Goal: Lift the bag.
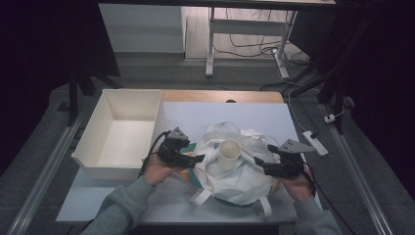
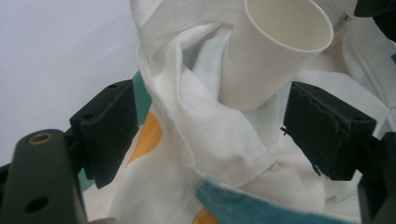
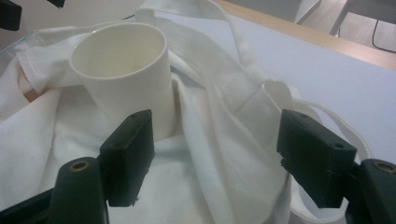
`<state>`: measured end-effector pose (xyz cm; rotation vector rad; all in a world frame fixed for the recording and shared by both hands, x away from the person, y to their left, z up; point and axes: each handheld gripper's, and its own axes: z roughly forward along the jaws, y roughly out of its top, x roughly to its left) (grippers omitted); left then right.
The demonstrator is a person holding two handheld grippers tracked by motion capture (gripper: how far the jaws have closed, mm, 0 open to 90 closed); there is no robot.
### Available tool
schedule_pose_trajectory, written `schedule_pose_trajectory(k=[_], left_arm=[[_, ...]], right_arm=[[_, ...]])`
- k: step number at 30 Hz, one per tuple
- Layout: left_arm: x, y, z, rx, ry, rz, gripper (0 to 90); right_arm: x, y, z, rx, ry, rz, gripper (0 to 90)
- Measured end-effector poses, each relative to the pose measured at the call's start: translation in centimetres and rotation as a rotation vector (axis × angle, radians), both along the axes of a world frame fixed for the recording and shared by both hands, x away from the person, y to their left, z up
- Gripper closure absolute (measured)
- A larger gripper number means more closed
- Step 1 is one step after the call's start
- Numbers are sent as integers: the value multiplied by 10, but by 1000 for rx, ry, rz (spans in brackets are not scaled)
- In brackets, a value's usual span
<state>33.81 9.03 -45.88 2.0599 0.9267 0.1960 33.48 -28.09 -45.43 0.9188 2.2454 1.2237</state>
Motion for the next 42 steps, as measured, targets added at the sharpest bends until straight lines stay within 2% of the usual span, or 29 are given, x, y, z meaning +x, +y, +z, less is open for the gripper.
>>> schedule_pose_trajectory(k=[4,11,19,21,26,28,32,38,42], left_arm=[[-1,-1,-1,2,2,10,202],[1,-1,-6,14,29,34,243],[-8,-2,-16,37,64,42,289],[-11,-1,-18,30,69,64,313],[-20,5,-15,7,32,157,381],[-22,6,-14,2,31,175,405],[-23,3,-19,52,37,202,432],[-22,2,-25,63,70,194,501],[-20,3,-29,45,105,169,592]], right_arm=[[0,0,1,-14,3,-8,287],[0,-1,1,-25,7,-20,297],[-4,-3,3,-47,10,-31,309],[-5,-3,3,-52,10,-37,310],[-6,-4,3,-53,10,-39,311],[-6,-4,3,-54,9,-38,311],[-7,-4,3,-59,7,-36,310],[-9,-2,4,-80,16,-37,314],[-12,-1,5,-107,29,-50,333]])
